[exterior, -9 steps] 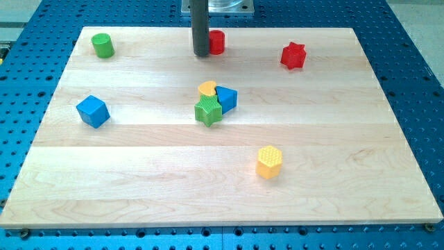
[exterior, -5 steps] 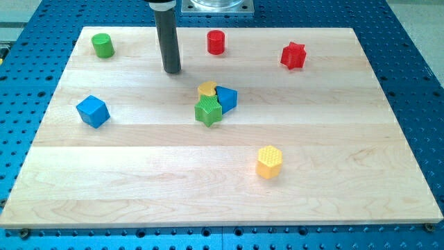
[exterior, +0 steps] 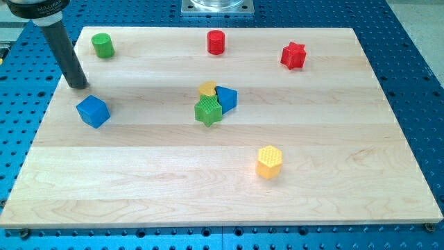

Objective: Push the blue triangle towards the top right corner of the board

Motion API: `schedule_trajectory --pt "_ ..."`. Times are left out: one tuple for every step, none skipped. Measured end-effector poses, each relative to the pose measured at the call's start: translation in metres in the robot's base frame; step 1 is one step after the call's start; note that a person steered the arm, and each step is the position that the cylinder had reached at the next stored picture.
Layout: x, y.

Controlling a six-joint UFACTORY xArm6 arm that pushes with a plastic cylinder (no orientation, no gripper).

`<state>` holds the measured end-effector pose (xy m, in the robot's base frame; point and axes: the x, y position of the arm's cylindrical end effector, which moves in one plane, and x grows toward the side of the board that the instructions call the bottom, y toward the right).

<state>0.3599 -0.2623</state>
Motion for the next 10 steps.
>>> schedule_trajectory --pt "-0.015 0.031" --pt "-0.026 0.119" --pt "-0.032 0.219" --pt "0.011 0.301" --pt "0.064 0.338" --pt "0.111 0.292" --pt "0.105 0.249" --pt "0.075 0.242" --pt "0.067 0.264" --pt "0.053 0.286"
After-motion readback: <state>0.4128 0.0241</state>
